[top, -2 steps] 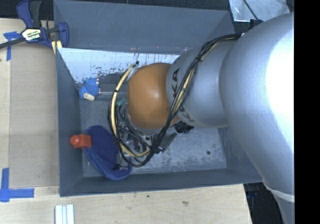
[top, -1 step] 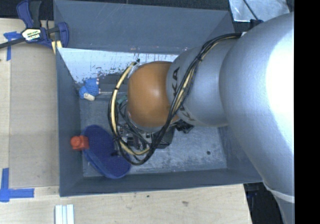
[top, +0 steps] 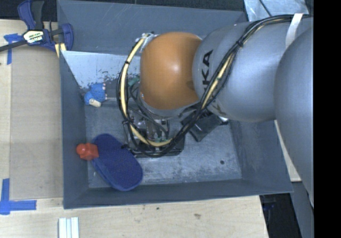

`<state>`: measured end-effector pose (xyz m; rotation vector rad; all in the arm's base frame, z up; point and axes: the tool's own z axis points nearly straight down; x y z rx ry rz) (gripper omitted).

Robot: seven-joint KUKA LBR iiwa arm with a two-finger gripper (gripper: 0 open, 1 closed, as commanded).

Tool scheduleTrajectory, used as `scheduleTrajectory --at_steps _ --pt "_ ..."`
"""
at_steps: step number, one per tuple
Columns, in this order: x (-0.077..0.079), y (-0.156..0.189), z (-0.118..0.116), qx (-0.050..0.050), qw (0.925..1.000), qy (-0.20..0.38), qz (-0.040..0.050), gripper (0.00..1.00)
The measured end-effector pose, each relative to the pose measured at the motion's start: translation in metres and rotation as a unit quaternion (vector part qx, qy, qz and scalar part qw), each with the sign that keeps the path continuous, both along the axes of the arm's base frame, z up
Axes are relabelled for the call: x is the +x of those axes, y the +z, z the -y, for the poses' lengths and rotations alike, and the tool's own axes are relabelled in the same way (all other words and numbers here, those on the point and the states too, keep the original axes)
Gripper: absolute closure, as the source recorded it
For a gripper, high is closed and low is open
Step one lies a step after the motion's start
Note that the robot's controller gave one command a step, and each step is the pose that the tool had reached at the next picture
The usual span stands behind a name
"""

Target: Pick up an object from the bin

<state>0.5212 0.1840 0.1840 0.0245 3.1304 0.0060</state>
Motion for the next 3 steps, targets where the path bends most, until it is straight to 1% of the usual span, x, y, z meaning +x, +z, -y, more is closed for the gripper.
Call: scheduleTrajectory --at_steps 1,2,3 --pt "-0.0028 -0.0989 -0.0275 0.000 0.9698 -0.244 -0.0037 1.00" --pt "-0.0021 -0.0981 -0.0273 0.001 0.9698 -0.244 -0.0027 0.00" --pt "-0.0010 -0.0970 -0.0278 0.002 0.9697 -0.244 -0.0008 1.00"
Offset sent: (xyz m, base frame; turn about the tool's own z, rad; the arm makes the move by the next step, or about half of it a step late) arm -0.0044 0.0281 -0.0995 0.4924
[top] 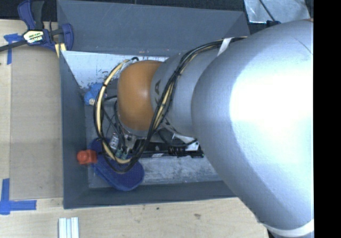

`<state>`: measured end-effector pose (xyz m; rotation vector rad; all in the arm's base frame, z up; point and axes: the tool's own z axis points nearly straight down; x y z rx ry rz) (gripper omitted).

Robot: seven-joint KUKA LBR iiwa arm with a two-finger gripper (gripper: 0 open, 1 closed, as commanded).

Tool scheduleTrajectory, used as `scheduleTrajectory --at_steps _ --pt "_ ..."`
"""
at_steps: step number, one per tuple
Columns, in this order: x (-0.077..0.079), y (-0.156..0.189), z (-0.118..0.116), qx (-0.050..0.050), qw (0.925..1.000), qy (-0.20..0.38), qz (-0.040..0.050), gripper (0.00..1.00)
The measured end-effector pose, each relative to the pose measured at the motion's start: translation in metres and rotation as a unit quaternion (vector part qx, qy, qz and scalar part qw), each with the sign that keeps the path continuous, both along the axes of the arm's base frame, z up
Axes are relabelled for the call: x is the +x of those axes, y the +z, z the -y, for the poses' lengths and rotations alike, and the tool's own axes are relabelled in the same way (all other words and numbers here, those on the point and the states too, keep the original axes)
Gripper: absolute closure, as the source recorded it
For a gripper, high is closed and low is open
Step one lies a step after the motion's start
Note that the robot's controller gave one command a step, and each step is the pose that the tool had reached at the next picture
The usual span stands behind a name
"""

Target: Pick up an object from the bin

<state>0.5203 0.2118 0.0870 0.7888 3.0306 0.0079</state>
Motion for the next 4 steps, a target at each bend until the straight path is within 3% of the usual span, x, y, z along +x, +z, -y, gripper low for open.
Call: scheduleTrajectory --at_steps 1,2,3,4 --pt "-0.001 -0.001 0.001 -0.001 1.0000 0.000 -0.0015 0.00" --pt "-0.027 -0.015 -0.017 -0.001 1.0000 0.008 -0.0002 0.00" --pt "-0.024 -0.013 -0.016 0.000 1.0000 0.005 0.0028 1.00" --pt "-0.034 0.172 0.020 0.000 0.9999 0.016 -0.0010 1.00"
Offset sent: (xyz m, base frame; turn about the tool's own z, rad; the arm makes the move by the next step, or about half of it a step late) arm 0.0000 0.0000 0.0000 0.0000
